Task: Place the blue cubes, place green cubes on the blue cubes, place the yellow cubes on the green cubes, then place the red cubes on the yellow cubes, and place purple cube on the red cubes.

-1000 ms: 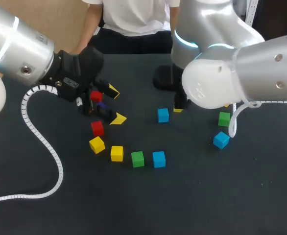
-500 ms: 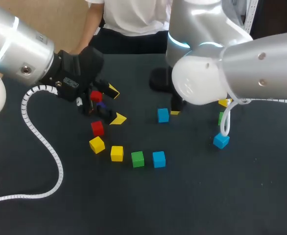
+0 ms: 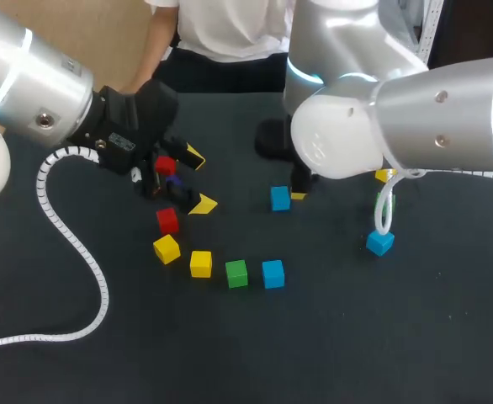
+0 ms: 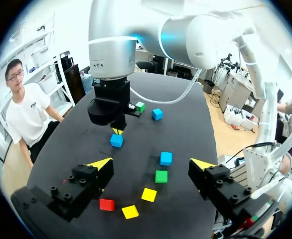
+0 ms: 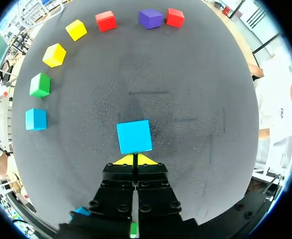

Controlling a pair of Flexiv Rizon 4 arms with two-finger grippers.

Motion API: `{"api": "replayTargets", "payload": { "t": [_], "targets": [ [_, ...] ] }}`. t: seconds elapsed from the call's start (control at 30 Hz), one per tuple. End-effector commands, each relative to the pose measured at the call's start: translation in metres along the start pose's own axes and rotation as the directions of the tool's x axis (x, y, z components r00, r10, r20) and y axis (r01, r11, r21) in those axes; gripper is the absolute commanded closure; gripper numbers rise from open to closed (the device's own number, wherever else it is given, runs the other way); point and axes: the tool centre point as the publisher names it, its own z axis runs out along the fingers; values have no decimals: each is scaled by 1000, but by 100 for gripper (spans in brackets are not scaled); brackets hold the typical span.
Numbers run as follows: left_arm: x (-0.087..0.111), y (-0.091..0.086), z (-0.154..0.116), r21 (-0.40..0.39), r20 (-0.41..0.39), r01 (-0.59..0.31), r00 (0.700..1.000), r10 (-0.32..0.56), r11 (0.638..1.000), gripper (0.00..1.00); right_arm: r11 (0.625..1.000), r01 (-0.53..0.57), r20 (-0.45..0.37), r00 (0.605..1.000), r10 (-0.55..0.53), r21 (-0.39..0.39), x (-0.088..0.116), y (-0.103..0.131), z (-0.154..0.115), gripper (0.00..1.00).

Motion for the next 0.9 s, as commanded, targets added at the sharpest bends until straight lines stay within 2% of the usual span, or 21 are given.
{"api": "replayTargets", "payload": {
  "t": [0.03, 0.9],
  "targets": [
    [-1, 1, 0, 2, -6, 1, 1000, -1, 1000, 0, 1000, 0, 1, 1000, 0, -4, 0, -1, 1, 100],
    [-1, 1, 0, 2, -6, 1, 1000, -1, 1000, 0, 1000, -3, 10, 1000, 3, -7, -2, 10, 0, 100]
  ]
}}
